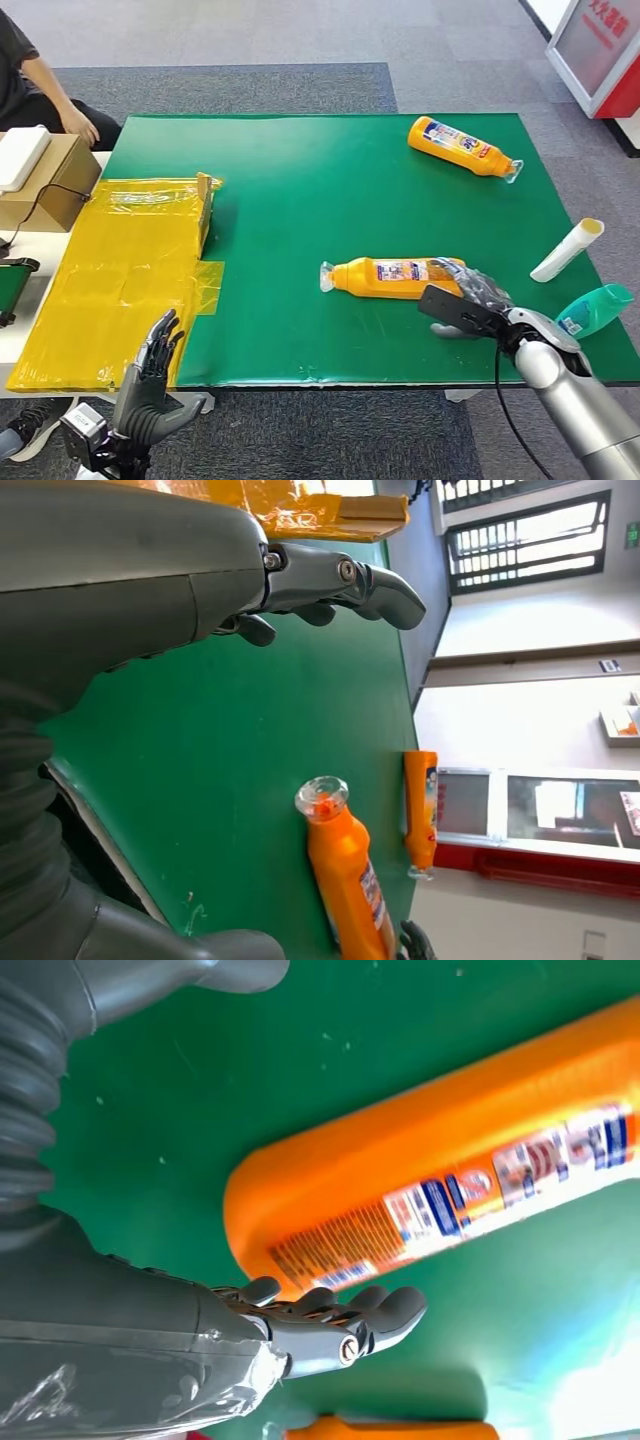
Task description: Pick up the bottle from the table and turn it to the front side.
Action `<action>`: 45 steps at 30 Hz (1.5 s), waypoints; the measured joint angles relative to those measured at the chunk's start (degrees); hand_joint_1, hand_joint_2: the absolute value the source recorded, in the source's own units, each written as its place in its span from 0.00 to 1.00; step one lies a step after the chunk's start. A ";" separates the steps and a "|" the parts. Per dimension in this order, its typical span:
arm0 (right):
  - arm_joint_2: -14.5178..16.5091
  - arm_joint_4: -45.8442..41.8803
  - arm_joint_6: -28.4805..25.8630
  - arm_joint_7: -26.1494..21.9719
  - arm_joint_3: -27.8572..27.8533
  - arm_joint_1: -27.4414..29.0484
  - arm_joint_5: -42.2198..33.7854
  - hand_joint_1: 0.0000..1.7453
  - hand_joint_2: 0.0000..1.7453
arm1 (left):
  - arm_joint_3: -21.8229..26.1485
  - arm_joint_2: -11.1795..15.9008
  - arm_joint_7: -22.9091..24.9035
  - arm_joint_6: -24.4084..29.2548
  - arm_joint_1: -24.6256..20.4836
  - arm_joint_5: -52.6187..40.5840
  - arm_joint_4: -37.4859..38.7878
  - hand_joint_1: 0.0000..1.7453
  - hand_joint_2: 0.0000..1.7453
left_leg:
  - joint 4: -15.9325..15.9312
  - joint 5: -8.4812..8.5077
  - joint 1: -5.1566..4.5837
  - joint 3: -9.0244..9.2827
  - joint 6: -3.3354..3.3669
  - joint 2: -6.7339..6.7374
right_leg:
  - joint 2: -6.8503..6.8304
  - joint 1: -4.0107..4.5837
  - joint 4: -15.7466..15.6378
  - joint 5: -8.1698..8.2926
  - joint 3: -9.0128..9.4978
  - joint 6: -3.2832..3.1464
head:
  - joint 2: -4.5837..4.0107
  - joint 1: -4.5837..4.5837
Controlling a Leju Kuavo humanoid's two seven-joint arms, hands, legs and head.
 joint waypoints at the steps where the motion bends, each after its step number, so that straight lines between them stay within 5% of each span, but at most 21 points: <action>1: -0.01 0.07 -0.02 0.00 0.10 -0.37 -0.15 0.00 1.00 | 0.00 -0.01 0.00 -0.01 0.00 0.00 0.00 0.00 1.00 | 0.00 0.00 0.00 0.00 0.00 0.00 | 0.00 0.00 0.00 0.00 0.00 0.00 | 0.00 0.00; 13: 0.44 4.47 0.50 0.41 1.89 -6.09 -0.41 0.00 1.00 | 0.00 -0.20 0.00 -0.62 -0.27 -0.07 0.38 0.00 1.00 | 0.00 0.01 0.00 0.00 0.00 0.00 | 0.00 0.00 0.00 0.01 0.01 0.00 | 0.00 0.00; 28: 6.91 24.82 -0.57 0.61 6.54 -17.43 3.28 0.02 1.00 | -0.25 -0.27 0.00 -1.09 -2.15 -0.07 2.59 0.00 1.00 | 0.00 0.09 0.00 0.00 0.00 0.00 | 0.00 0.01 0.01 0.05 0.00 0.00 | 0.00 0.00; 32: 8.29 29.55 -0.93 0.44 7.64 -19.24 4.14 0.93 1.00 | -0.43 -0.25 0.00 -0.98 -2.42 -0.05 3.15 0.00 1.00 | 0.00 0.09 0.00 0.00 0.00 0.00 | -0.01 0.00 0.01 0.05 0.01 0.00 | 0.00 0.00; 34: 8.77 31.29 -1.26 0.13 8.05 -19.88 4.43 1.00 1.00 | -0.49 -0.25 0.00 -0.91 -2.46 -0.02 3.38 0.00 1.00 | 0.00 0.09 0.00 0.01 0.00 0.00 | -0.01 0.00 0.01 0.05 0.01 -0.01 | 0.00 -0.01; 45: 9.68 35.61 -0.23 -1.29 10.21 -22.67 5.45 1.00 1.00 | -0.49 -0.22 0.00 -0.79 -2.68 0.02 4.09 0.00 1.00 | 0.00 0.15 0.00 0.03 -0.05 0.00 | 0.00 0.01 0.01 0.08 0.02 -0.02 | 0.00 -0.01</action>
